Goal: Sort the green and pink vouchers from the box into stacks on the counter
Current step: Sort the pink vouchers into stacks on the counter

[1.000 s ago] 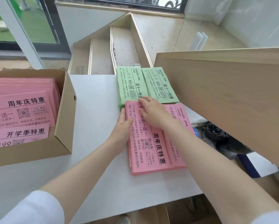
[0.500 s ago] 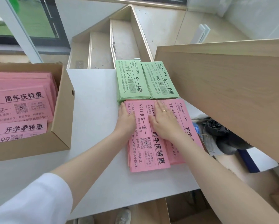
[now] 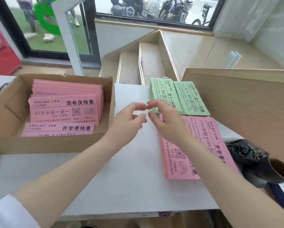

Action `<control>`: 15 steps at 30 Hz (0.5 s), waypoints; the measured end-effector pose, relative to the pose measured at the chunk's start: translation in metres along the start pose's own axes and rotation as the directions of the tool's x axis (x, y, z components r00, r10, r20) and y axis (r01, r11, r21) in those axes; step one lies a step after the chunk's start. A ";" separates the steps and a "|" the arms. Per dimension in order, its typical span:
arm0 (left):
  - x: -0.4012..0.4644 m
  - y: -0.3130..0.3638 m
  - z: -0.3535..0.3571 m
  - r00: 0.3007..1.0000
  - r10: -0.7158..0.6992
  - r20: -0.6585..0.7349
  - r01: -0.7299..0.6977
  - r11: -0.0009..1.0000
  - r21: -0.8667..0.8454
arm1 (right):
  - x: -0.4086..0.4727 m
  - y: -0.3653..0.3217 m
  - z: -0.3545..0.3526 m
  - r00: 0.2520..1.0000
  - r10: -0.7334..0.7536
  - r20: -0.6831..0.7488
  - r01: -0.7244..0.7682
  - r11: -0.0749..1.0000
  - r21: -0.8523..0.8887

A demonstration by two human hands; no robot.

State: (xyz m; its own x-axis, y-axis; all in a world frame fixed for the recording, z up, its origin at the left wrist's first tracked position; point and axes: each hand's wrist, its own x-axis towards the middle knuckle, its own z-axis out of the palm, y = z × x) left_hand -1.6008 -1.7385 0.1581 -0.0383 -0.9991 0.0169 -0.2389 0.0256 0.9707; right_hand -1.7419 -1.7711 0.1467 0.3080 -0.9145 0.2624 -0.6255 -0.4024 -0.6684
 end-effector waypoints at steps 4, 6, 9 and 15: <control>-0.009 0.001 -0.094 0.986 0.109 -0.127 -0.094 0.988 0.119 | 0.028 -0.050 0.036 0.993 -0.062 0.102 0.055 0.996 0.072; -0.005 -0.008 -0.144 0.993 0.091 -0.080 -0.068 0.965 0.252 | 0.040 -0.070 0.058 0.975 -0.097 0.199 0.087 0.995 0.055; 0.016 -0.031 -0.208 0.989 -0.076 0.127 -0.017 0.793 0.609 | 0.065 -0.095 0.093 0.932 -0.088 0.351 0.124 0.989 -0.084; 0.068 -0.079 -0.277 0.817 -0.226 0.531 -0.504 0.169 0.847 | 0.106 -0.103 0.181 0.759 0.276 0.589 0.137 0.817 -0.560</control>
State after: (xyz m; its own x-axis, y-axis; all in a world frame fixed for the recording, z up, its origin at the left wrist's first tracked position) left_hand -1.3159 -1.8174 0.1492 -0.4923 -0.8044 -0.3325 -0.8432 0.5356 -0.0472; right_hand -1.5148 -1.8186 0.1175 0.4834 -0.7808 -0.3958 -0.8702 -0.4778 -0.1201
